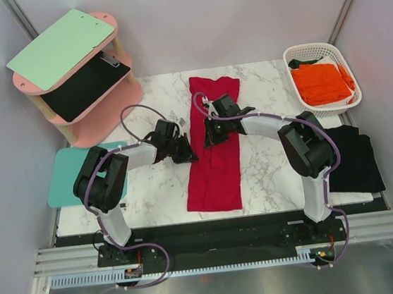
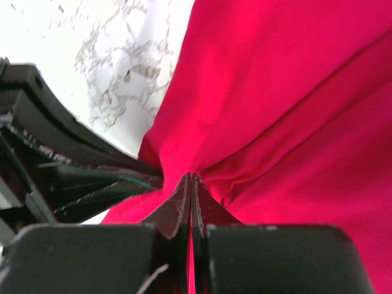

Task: Fold and stack the t-shirts
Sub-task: Grab the bottom of the folded rectangular tshirt with both arms

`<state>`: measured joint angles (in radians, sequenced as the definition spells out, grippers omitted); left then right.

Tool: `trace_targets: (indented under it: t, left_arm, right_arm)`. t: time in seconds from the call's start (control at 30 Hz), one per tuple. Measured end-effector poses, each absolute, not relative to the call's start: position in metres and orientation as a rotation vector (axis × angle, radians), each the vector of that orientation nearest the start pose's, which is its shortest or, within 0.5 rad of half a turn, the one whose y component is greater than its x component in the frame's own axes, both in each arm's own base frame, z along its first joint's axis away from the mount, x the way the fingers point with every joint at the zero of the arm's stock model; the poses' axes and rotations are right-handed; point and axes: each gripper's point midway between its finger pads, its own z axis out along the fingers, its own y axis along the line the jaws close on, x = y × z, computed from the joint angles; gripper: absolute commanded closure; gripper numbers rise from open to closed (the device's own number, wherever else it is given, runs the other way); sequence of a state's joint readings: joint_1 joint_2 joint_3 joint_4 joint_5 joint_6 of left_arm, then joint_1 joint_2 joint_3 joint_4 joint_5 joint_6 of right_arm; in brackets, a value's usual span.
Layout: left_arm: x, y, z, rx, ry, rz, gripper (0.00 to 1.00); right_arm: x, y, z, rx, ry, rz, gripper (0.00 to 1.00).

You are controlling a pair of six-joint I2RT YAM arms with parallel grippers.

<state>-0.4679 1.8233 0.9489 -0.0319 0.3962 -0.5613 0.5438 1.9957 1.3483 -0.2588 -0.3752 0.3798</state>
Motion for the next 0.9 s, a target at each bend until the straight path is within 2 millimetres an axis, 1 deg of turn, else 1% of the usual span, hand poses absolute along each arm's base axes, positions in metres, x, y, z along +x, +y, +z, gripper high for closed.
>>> trace_targets:
  t: [0.2, 0.37, 0.53, 0.73, 0.83, 0.9]
  left_arm:
    - [0.326, -0.261, 0.019, 0.045, 2.615, -0.875, 0.98]
    - [0.328, -0.257, 0.019, 0.026, 2.626, -0.84, 0.98]
    - [0.327, -0.255, 0.019, 0.013, 2.639, -0.821, 0.98]
    - [0.316, -0.245, 0.019, -0.008, 2.67, -0.769, 0.98]
    - [0.305, -0.239, 0.019, -0.01, 2.684, -0.759, 0.98]
    - [0.298, -0.235, 0.02, -0.01, 2.696, -0.754, 0.98]
  right_arm:
    - [0.348, 0.312, 0.044, -0.398, 2.621, 0.856, 0.98]
    - [0.335, 0.305, 0.036, -0.408, 2.688, 0.809, 0.98]
    - [0.329, 0.298, 0.031, -0.417, 2.724, 0.761, 0.98]
    - [0.327, 0.291, 0.026, -0.425, 2.749, 0.704, 0.97]
    - [0.326, 0.289, 0.024, -0.434, 2.753, 0.684, 0.97]
    - [0.328, 0.29, 0.025, -0.441, 2.741, 0.687, 0.94]
